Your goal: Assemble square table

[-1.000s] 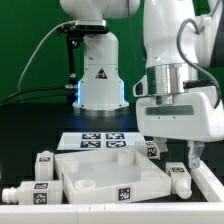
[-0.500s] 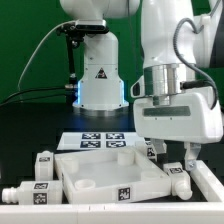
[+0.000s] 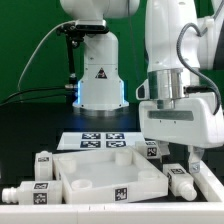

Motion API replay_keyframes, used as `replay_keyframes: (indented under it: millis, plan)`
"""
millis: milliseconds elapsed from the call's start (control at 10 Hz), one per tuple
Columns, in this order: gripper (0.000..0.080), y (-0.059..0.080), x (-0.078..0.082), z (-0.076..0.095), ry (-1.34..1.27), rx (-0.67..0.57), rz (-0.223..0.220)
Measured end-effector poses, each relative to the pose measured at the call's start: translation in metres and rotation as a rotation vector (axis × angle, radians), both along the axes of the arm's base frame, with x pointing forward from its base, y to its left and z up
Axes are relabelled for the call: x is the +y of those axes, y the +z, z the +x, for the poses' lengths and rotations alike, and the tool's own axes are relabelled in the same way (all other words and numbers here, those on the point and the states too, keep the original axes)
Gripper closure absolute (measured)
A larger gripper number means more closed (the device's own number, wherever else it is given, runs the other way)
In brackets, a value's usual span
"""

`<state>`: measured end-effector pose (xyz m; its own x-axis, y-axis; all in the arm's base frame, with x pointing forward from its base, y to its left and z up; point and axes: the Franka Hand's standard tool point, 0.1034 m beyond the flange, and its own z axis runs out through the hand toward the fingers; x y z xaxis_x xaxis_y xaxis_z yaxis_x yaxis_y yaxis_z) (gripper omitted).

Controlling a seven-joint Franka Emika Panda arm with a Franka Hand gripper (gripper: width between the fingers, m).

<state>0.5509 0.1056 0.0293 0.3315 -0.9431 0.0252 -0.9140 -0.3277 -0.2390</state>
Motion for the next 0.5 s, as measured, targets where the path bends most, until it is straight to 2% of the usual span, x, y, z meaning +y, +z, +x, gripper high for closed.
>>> replay_keyframes:
  millis: [100,300,400,500]
  plan:
    - [0.015,0.0,0.0,0.0,0.0,0.0,0.0]
    - [0.015,-0.001,0.014,-0.004,0.079,0.023,-0.009]
    - [0.015,-0.002,0.01,-0.005,0.121,0.02,-0.022]
    - [0.015,-0.002,0.0,-0.002,0.163,-0.006,-0.049]
